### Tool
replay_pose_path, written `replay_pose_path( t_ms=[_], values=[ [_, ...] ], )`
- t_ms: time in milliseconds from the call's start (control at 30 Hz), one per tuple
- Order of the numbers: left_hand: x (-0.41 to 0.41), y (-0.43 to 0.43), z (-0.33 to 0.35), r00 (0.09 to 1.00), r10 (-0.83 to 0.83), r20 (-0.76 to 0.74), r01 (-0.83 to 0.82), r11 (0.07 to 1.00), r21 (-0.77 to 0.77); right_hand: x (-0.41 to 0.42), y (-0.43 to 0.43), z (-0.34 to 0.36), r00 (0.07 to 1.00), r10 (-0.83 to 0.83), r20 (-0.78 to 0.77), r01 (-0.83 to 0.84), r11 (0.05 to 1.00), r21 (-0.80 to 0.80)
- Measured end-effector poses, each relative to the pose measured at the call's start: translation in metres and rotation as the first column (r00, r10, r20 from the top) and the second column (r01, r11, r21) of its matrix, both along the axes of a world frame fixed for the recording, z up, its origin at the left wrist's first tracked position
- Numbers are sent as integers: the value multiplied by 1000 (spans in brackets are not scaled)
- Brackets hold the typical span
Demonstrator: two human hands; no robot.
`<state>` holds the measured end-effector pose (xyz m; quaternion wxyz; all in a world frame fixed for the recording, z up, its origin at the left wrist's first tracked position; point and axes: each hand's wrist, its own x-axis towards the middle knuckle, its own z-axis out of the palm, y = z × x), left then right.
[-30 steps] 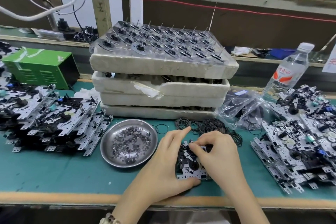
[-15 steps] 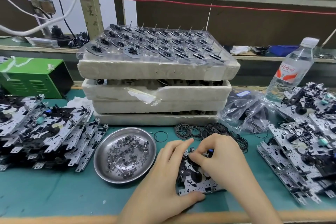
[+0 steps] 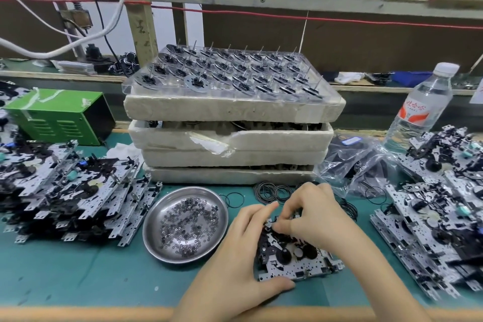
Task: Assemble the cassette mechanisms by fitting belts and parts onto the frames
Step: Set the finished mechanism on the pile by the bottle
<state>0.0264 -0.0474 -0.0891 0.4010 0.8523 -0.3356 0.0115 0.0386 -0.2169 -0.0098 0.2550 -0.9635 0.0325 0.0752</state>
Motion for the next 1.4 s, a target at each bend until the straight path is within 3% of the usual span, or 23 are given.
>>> replay_pose_path(
  t_ms=[500,567,667,800,900,1200,1400],
  values=[
    [0,1,3,1000,-16,-9,16,1000,12,14,-3,16,984,44,-171,-38,999,37],
    [0,1,3,1000,-13,-9,13,1000,7,9,0,13,996,28,-83,-30,999,-29],
    [0,0,2,1000,-14,-5,14,1000,4,-11,10,0,982,48,183,-1,969,-248],
    [1,-1,0,1000,-14,-3,13,1000,-7,-33,18,-21,854,166,493,9,942,-335],
    [1,-1,-2,1000,-11,-2,11,1000,-2,-34,16,-27,806,246,539,-16,918,-396],
    [1,-2,-5,998,7,60,-10,999,38,-27,2,-30,756,329,566,-118,919,-376],
    [-2,-3,-2,997,15,76,-17,1000,17,-24,1,-29,768,329,549,-152,927,-344]
  ],
)
